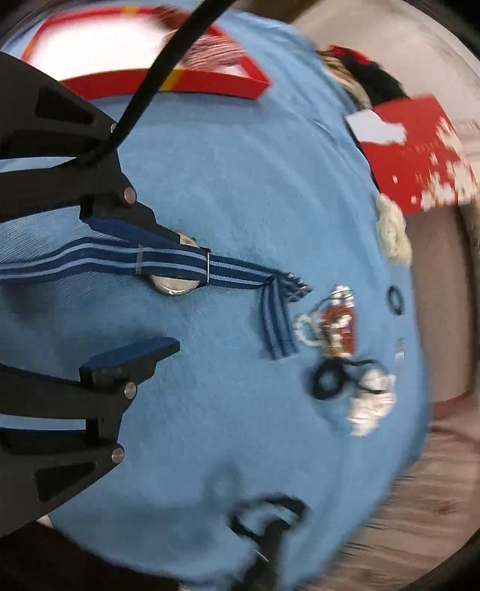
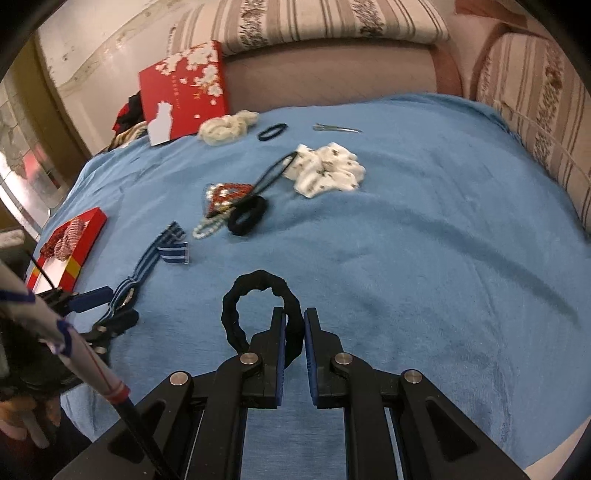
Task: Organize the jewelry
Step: 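Lift the watch with the left tool while the right tool grasps the black hair tie, then place the watch in the tray with the left tool while the right tool drops the hair tie there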
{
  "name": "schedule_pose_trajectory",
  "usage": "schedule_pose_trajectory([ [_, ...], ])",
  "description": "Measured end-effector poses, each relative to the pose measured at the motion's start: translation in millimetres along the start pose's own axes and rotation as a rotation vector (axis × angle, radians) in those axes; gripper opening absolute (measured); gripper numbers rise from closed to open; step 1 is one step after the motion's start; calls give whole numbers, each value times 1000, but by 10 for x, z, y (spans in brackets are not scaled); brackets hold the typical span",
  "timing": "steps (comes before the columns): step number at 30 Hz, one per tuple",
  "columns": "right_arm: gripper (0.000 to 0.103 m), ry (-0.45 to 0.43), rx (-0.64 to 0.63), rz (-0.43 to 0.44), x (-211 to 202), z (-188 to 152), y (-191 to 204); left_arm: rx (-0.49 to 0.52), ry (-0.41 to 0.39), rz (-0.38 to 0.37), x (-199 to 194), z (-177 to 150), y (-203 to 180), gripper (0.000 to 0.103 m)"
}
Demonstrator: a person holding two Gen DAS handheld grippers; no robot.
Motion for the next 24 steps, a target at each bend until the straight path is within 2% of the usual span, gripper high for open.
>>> schedule_pose_trajectory([
  [1, 11, 2, 9, -2, 10, -8, -28, 17, -4, 17, 20, 13, 11, 45],
  [2, 11, 4, 16, -3, 16, -10, -49, 11, 6, 19, 37, 51, 43, 30],
  [3, 11, 5, 25, -3, 26, -14, -77, -23, 11, -5, 23, 94, 118, 27],
  [5, 11, 7, 36, -5, 49, -7, -116, -188, 37, -165, 10, 181, 362, 27],
  [6, 11, 7, 41, -4, 51, -15, -129, -281, 40, -220, 31, 206, 500, 27],
  [7, 11, 8, 48, 0, 66, -10, -140, -407, 38, -271, 64, 203, 735, 27],
  [8, 11, 8, 51, 3, 75, -7, -143, -474, 35, -293, 93, 186, 872, 27],
  [9, 11, 10, 53, 7, 91, -1, -139, -590, 29, -337, 150, 126, 1126, 27],
  [12, 11, 15, 50, 13, 131, 9, -100, -774, 12, -495, 212, -10, 1492, 29],
  [15, 11, 23, 41, 20, 190, 36, -30, -830, -22, -487, 189, -67, 1697, 39],
  [18, 11, 37, 30, 26, 273, 60, 66, -852, -12, -547, 213, -82, 1731, 38],
  [24, 11, 58, -1, 17, 390, 78, 235, -753, -11, -460, 258, -13, 1570, 43],
])
Point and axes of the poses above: each gripper's, at about its wrist camera, not at the fingertips, and x roughly the way its jaws point, y to its left, z to its top, the point moved 6 cm from there along x, roughly the way its jaws point, and after that the axes turned 6 degrees about -x, right-handed, at the moved point
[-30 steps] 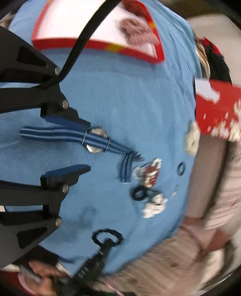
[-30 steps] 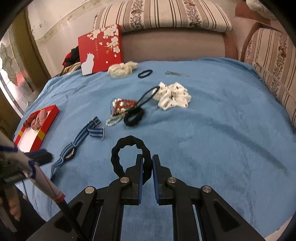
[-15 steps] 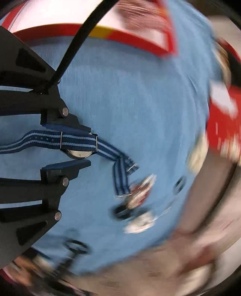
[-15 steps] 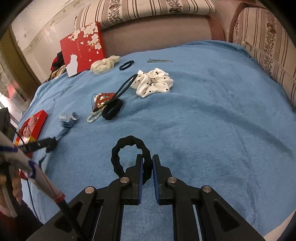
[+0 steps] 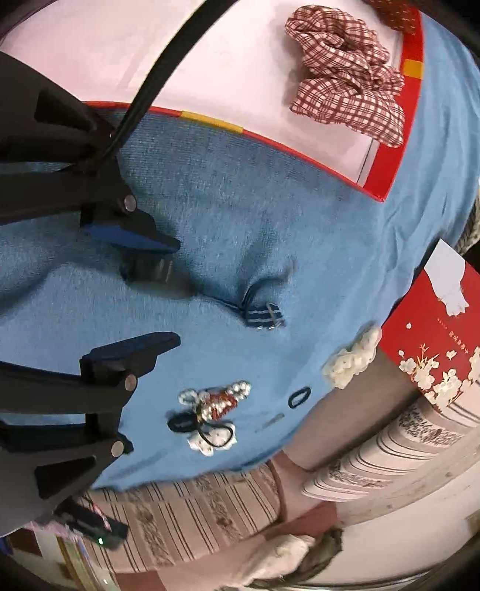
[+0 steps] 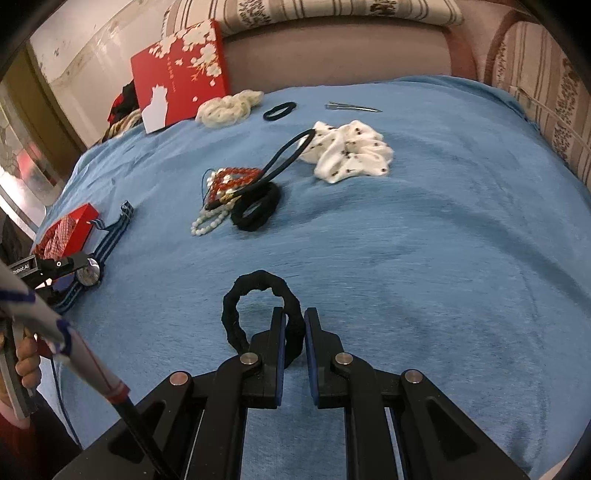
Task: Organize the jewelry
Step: 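Place the watch in the tray with the left tool while the right tool drops the hair tie there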
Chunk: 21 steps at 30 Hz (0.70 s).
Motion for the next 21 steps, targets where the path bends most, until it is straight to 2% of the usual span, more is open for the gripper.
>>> schedule_pose_trajectory([
  [3, 11, 9, -24, -17, 34, 2, 67, 80, -6, 65, 38, -49, -47, 43],
  [4, 11, 12, -30, -21, 47, 13, 83, 98, -7, 79, 52, -46, -52, 40],
  [5, 11, 14, -35, -25, 59, 22, 102, 122, -11, 108, 64, -51, -66, 26],
  [6, 11, 16, -39, -26, 72, 30, 116, 147, -13, 143, 82, -50, -71, 23],
  [8, 11, 20, -50, -28, 87, 50, 162, 149, -12, 134, 82, -40, -70, 21],
  [11, 11, 11, -75, -22, 59, 101, 279, 135, -18, 104, 25, -28, -92, 14],
  [14, 11, -8, -121, -18, -8, 181, 469, 126, -35, 55, -102, -16, -154, 12],
  [21, 11, -66, -226, 27, -187, 401, 1073, 87, -197, -126, -908, 148, -197, 12],
])
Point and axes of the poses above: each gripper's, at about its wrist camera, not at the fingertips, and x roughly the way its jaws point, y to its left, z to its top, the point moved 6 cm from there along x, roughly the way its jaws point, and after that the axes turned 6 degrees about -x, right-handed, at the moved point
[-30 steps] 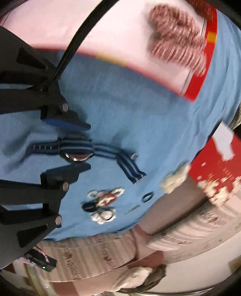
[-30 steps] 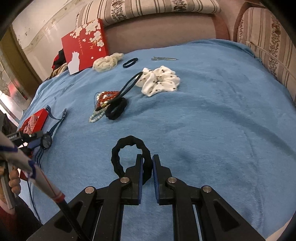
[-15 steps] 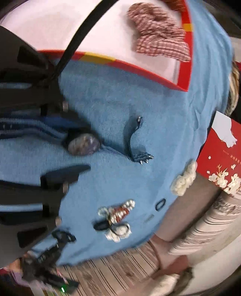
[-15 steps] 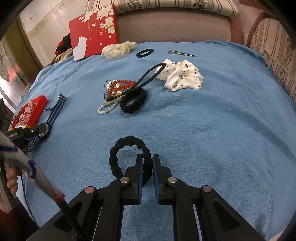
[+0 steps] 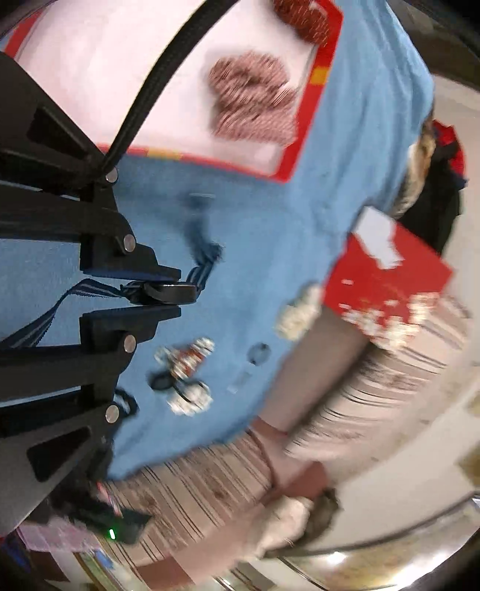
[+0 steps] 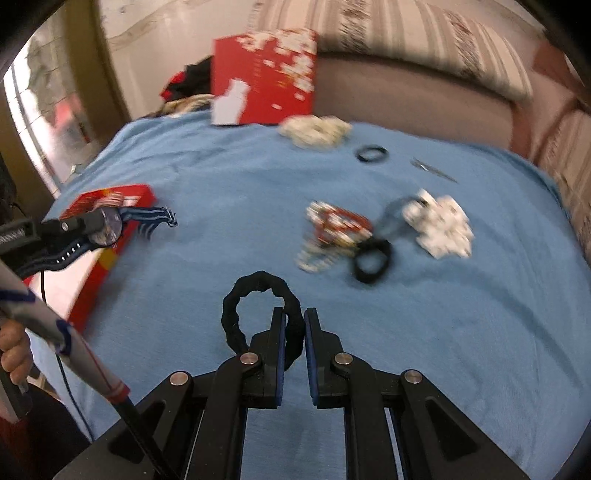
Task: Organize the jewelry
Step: 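Place the watch in the tray with the left tool while the right tool drops the hair tie there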
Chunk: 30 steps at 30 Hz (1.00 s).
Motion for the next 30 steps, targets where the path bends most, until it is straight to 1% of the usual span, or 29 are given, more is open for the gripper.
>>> schedule_pose_trajectory([
  [2, 11, -18, -29, 25, -31, 128, 208, -36, -72, -20, -296, 135, 96, 12],
  [4, 11, -34, -71, 52, -53, 270, 468, -73, -137, -23, -557, 244, 257, 12],
  [5, 11, -43, -94, 63, -59, 338, 604, -88, -156, -21, -631, 282, 327, 12],
  [7, 11, -60, -137, 90, -79, 463, 886, -129, -211, 13, -823, 378, 554, 12],
  [9, 11, -75, -178, 122, -87, 586, 1176, -190, -251, 69, -974, 451, 856, 12],
  [11, 11, -85, -215, 151, -66, 688, 1456, -251, -267, 135, -1041, 482, 1166, 12],
  [12, 11, -87, -231, 163, -46, 731, 1595, -296, -265, 186, -1045, 482, 1379, 12],
  [14, 11, -82, -260, 192, 43, 808, 1880, -366, -238, 246, -1006, 457, 1674, 12],
  [16, 11, -57, -276, 218, 178, 865, 2135, -412, -213, 299, -959, 422, 1896, 12],
  [18, 11, -27, -281, 241, 303, 883, 2314, -443, -208, 352, -930, 405, 2035, 12],
  [19, 11, -3, -284, 253, 408, 889, 2415, -453, -212, 357, -930, 398, 2077, 12],
  [21, 11, 30, -288, 260, 562, 879, 2529, -497, -230, 332, -987, 418, 2195, 12],
  [22, 11, 54, -290, 262, 669, 867, 2596, -505, -233, 333, -1010, 416, 2216, 12],
  [24, 11, 85, -290, 263, 814, 854, 2659, -522, -240, 354, -1042, 424, 2274, 13],
  [27, 11, 125, -282, 271, 987, 821, 2705, -535, -234, 328, -1024, 450, 2259, 13],
  [28, 11, 134, -276, 275, 1035, 807, 2709, -538, -235, 315, -1041, 449, 2259, 14],
  [30, 11, 153, -262, 291, 1116, 788, 2747, -539, -246, 279, -1095, 459, 2229, 22],
])
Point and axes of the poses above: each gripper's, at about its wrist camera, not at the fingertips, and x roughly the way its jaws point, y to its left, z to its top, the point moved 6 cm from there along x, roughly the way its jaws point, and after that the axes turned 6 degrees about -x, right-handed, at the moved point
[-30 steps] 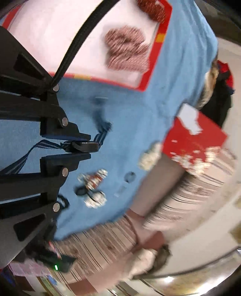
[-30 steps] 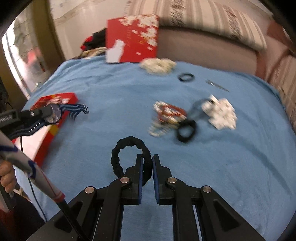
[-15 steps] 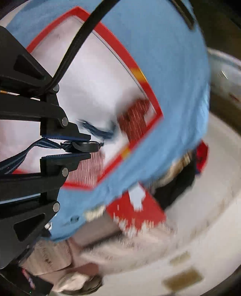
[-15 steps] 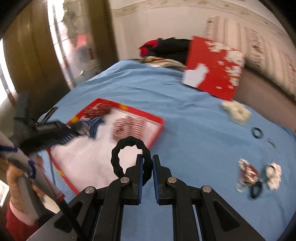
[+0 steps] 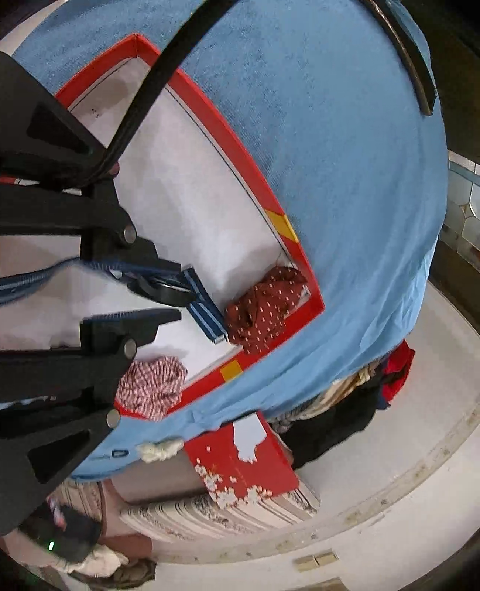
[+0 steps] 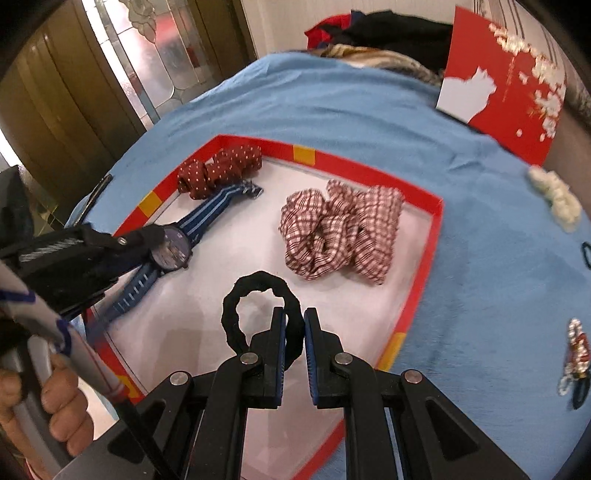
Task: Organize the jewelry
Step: 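Place the watch in the tray with the left tool while the right tool drops the hair tie there, then return both tools to the remaining items on the cloth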
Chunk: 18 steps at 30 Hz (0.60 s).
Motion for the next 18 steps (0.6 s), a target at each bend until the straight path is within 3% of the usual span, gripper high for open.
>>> schedule_pose_trajectory([
  [2, 11, 14, 11, 20, 79, -10, 22, -4, -3, -36, -47, -9, -47, 40],
  [3, 11, 17, 14, 28, 95, -17, 42, -2, -12, -67, -93, -12, -81, 43],
  [5, 15, 21, 34, 51, 123, -27, 54, 16, -29, -111, -158, -29, -167, 46],
  [8, 36, 22, 55, 72, 98, -55, 58, 48, -51, -146, -242, -64, -269, 51],
  [18, 48, -59, 58, 28, -500, -322, -232, 163, -78, -80, -247, -224, -561, 52],
])
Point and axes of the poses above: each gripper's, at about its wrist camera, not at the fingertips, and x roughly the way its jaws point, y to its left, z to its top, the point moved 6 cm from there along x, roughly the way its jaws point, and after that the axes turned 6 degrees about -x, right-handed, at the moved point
